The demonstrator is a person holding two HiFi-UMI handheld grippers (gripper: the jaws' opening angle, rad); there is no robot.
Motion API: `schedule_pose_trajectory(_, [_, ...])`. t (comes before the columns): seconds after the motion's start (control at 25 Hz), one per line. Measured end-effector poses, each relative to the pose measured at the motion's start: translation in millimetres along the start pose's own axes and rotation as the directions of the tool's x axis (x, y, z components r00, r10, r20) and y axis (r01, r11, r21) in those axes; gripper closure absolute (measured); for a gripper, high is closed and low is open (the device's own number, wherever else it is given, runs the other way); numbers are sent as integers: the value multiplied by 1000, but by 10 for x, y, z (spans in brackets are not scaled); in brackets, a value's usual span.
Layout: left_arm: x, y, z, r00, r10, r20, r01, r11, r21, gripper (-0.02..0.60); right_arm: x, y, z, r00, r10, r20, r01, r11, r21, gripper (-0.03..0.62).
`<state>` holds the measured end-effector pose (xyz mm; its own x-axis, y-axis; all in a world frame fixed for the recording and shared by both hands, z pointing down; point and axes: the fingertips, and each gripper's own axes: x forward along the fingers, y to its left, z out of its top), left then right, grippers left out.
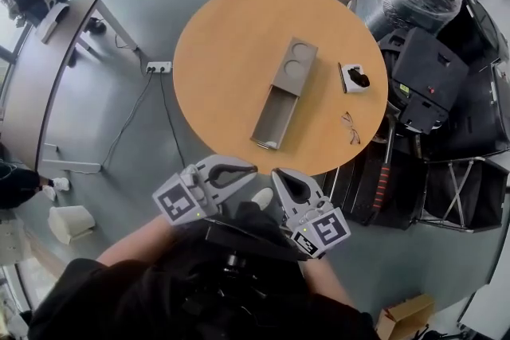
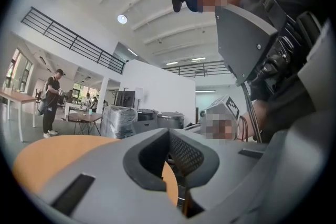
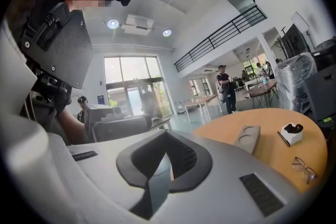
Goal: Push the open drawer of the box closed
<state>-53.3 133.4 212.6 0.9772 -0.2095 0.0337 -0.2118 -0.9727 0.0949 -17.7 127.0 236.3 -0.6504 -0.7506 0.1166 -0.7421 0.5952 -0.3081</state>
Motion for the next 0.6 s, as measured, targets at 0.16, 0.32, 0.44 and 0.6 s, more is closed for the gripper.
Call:
schedule_pose_trajectory(0.16, [167, 154, -200, 998, 60, 2, -60, 998, -2, 548, 65, -289, -192, 1000, 21, -7, -20, 998, 61, 586])
schedule_pose_trajectory(0.32, [239, 356, -503, 993, 118, -25, -118, 993, -7, 548, 239, -489, -461, 999, 42, -27, -39, 995, 96, 586])
schedule_pose_trajectory(0.44, [259, 523, -755, 988, 146, -47, -146, 989, -4, 548, 400, -611, -723, 998, 46, -37, -41, 991, 128, 586])
schedule_pose_trajectory(0.6, [284, 762, -1064, 985, 166, -37, -168, 984, -57, 548, 612, -768, -1150, 998, 39, -53, -29, 985, 172, 586])
